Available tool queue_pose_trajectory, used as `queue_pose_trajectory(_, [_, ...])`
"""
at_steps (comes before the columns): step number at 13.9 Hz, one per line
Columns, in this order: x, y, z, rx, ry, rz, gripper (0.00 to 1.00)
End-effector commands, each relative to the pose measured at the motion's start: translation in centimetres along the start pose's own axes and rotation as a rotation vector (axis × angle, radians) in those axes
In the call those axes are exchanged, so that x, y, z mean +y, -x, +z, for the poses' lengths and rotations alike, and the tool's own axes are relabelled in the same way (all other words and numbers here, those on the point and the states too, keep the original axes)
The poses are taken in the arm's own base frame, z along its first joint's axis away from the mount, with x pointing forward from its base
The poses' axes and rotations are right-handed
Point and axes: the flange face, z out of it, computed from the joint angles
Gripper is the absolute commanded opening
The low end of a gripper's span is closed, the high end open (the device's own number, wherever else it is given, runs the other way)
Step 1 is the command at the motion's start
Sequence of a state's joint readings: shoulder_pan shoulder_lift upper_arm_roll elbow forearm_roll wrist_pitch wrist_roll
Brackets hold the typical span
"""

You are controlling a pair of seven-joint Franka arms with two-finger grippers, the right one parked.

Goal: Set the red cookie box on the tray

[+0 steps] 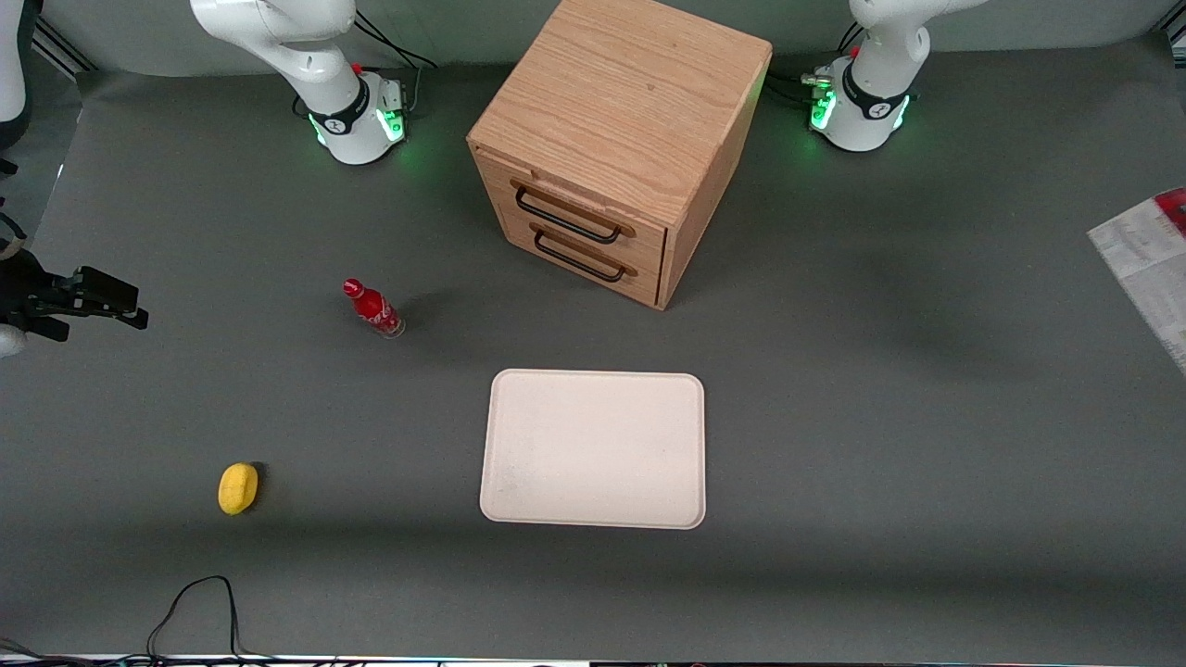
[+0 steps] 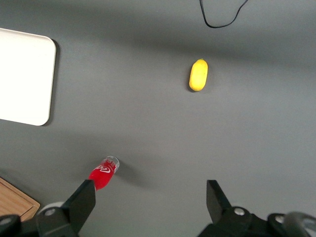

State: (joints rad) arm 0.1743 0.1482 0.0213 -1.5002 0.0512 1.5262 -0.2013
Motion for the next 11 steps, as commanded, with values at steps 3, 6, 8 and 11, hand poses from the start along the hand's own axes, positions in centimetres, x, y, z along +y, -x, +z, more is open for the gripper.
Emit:
queue_pose_trajectory(3, [19.1,4.9,-0.7,0.029,-0.011,0.074,0.09])
queue_pose_trajectory(6, [30.4,7.5,1.5,0.042,0.016,0.149,0.08])
queue_pose_trajectory(8, [37.5,9.4,5.1,0.057,0.024,0.201,0.08])
queue_pose_trajectory(11, [44.4,10.5,10.2,0.115,0.087,0.280,0.05])
